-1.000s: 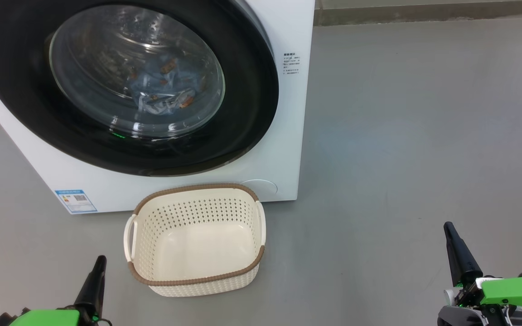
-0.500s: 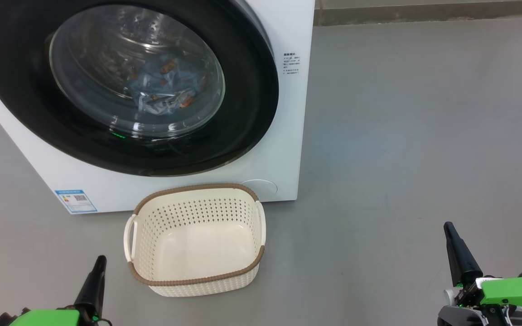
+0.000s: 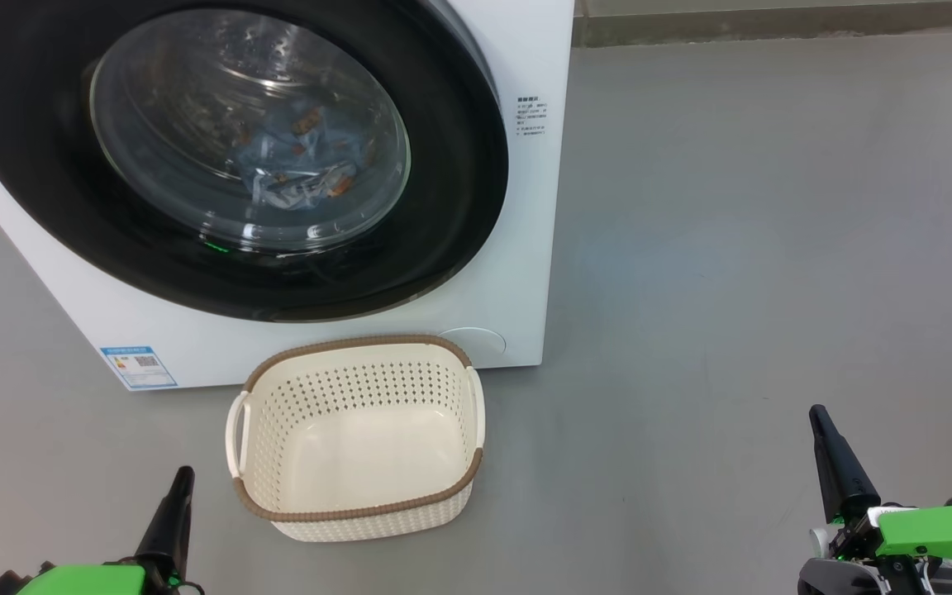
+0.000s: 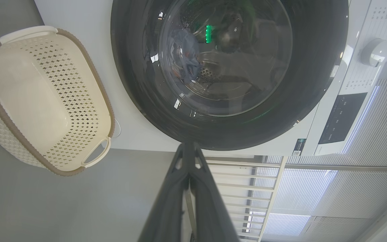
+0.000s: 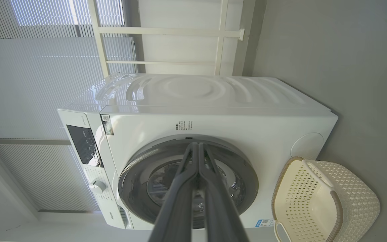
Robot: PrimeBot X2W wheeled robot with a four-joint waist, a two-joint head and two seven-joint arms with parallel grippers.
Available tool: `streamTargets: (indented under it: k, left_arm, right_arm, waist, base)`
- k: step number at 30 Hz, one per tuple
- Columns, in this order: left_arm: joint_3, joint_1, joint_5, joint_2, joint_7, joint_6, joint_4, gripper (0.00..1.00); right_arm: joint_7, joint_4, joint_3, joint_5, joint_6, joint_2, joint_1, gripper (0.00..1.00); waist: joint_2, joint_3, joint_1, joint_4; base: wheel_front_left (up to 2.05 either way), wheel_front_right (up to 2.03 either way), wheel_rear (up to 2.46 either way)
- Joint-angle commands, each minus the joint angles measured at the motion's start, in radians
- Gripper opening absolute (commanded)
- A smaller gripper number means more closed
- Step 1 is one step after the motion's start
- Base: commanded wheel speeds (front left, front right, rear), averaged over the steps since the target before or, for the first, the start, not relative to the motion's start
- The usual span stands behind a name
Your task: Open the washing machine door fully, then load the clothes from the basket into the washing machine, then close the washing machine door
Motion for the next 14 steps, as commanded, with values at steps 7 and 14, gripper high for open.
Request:
streamTargets:
  k: [7, 14]
  left_arm:
    - [0.029, -0.042, -0.009, 0.013, 0.003, -0.003, -0.026, 0.00]
    - [0.029, -0.042, -0.009, 0.013, 0.003, -0.003, -0.026, 0.00]
  right_arm:
    - [0.008, -0.030, 0.023, 0.004, 0.002, -0.004, -0.009, 0.00]
    - [0.008, -0.030, 0.023, 0.004, 0.002, -0.004, -0.009, 0.00]
  waist:
    - [0.0000, 0.000, 0.0000, 0.000]
    - [0.0000, 0.000, 0.0000, 0.000]
  base:
    - [0.00, 0.00, 0.00]
    - [0.00, 0.00, 0.00]
